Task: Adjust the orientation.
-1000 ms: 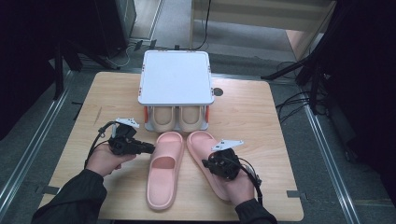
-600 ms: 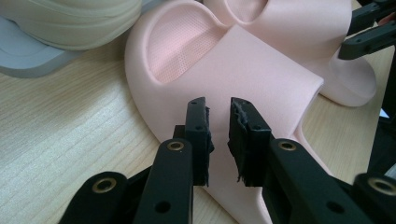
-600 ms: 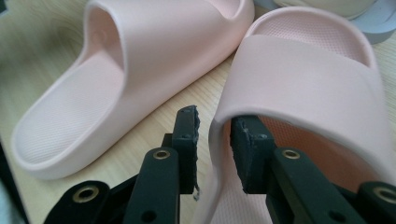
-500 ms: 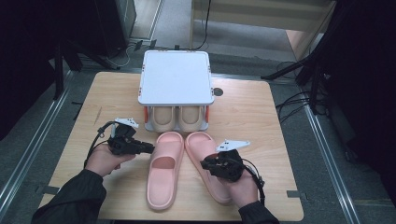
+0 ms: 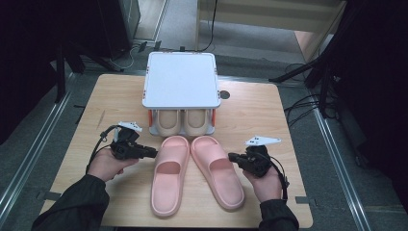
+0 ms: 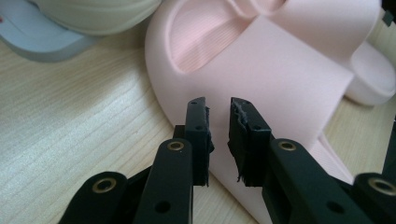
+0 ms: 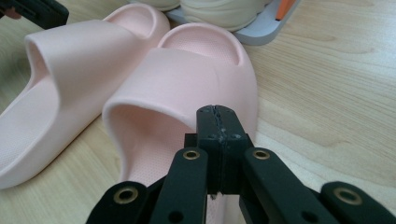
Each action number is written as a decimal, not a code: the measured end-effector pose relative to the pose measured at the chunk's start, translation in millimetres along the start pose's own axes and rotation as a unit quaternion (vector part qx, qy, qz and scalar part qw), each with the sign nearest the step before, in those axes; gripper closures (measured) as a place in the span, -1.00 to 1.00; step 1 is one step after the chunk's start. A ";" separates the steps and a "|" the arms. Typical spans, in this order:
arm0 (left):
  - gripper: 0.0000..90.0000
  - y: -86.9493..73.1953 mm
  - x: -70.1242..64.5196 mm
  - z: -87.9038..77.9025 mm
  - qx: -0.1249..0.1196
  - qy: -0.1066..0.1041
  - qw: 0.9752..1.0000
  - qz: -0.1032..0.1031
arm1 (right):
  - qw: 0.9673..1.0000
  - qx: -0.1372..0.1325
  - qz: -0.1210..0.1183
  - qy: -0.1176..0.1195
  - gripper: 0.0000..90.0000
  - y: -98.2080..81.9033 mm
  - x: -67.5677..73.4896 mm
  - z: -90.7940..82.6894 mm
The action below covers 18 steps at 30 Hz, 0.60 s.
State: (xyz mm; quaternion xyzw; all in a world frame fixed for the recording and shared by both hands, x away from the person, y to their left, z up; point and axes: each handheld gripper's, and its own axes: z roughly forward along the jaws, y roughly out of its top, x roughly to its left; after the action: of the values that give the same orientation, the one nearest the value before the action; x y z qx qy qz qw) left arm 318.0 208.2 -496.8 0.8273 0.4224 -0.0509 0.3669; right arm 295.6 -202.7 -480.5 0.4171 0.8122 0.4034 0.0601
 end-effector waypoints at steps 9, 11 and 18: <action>0.71 -2.6 0.2 6.2 0.015 0.001 1.000 0.003 | 1.000 0.000 0.024 -0.018 1.00 -0.3 -17.1 0.2; 0.71 -3.2 0.5 6.4 0.019 0.001 1.000 0.003 | 0.999 0.017 0.022 -0.021 1.00 -1.2 -17.9 7.9; 0.72 -3.0 -0.8 8.7 0.022 -0.002 1.000 0.002 | 0.999 0.041 0.005 -0.025 1.00 -1.2 -12.9 24.9</action>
State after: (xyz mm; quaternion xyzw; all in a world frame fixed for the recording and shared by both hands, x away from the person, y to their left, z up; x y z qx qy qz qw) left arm 317.2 203.1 -504.5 0.8359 0.4188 -0.0614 0.3494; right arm 314.0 -197.4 -501.0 0.4332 0.8242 0.3596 0.0608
